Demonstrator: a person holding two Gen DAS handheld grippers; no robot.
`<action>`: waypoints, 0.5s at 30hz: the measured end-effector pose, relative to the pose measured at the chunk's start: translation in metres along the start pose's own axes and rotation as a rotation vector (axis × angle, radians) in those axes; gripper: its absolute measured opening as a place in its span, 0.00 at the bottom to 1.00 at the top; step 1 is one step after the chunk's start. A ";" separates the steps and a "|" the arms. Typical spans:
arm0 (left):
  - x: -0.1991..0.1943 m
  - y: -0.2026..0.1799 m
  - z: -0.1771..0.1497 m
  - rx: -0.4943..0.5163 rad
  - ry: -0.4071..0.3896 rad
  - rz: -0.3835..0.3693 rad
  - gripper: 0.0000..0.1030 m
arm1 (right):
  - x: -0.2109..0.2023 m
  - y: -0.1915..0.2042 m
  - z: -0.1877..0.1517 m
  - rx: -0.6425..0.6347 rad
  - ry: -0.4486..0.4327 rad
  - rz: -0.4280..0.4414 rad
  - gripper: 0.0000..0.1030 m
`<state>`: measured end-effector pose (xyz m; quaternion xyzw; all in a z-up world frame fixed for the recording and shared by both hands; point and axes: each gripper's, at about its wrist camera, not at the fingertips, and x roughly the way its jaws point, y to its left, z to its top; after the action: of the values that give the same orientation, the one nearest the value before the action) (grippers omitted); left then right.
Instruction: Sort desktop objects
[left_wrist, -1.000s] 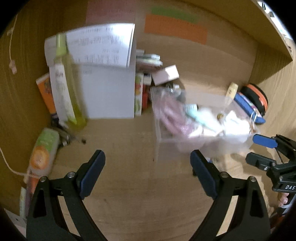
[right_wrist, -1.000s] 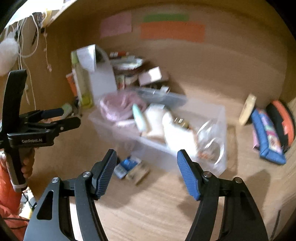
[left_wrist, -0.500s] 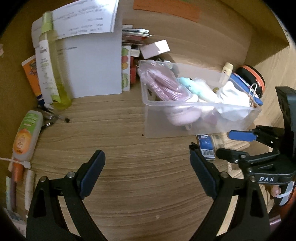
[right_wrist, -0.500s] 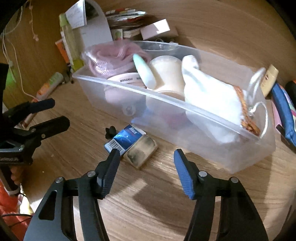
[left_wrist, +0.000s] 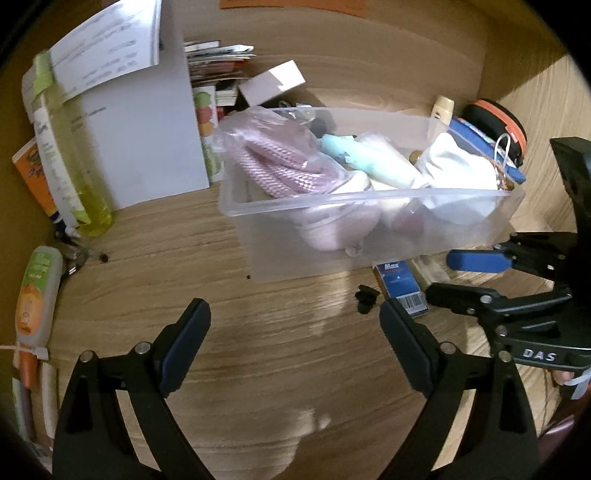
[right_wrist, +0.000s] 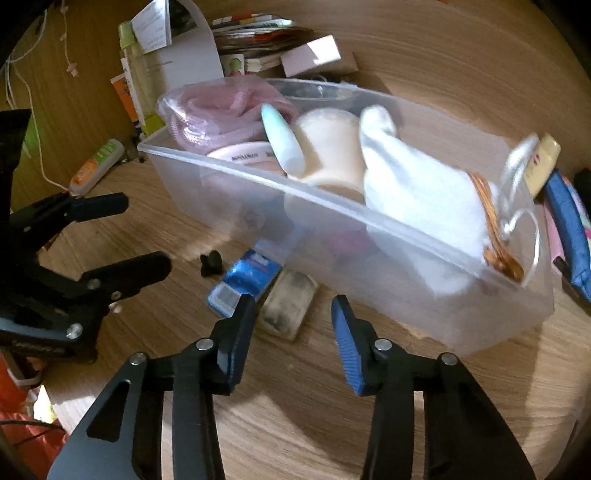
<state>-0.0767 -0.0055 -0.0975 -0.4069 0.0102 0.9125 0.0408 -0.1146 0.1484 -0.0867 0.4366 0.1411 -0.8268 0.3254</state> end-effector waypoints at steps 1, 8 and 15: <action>0.001 -0.001 0.001 0.003 0.002 0.000 0.91 | -0.001 -0.002 -0.001 0.003 0.000 0.003 0.36; 0.013 -0.016 0.003 0.049 0.033 0.014 0.72 | -0.001 0.001 -0.002 -0.033 0.000 0.007 0.26; 0.022 -0.026 0.006 0.091 0.038 0.029 0.63 | 0.006 0.010 0.004 -0.088 -0.015 -0.013 0.23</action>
<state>-0.0937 0.0223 -0.1088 -0.4215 0.0585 0.9038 0.0458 -0.1127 0.1363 -0.0893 0.4144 0.1778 -0.8253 0.3399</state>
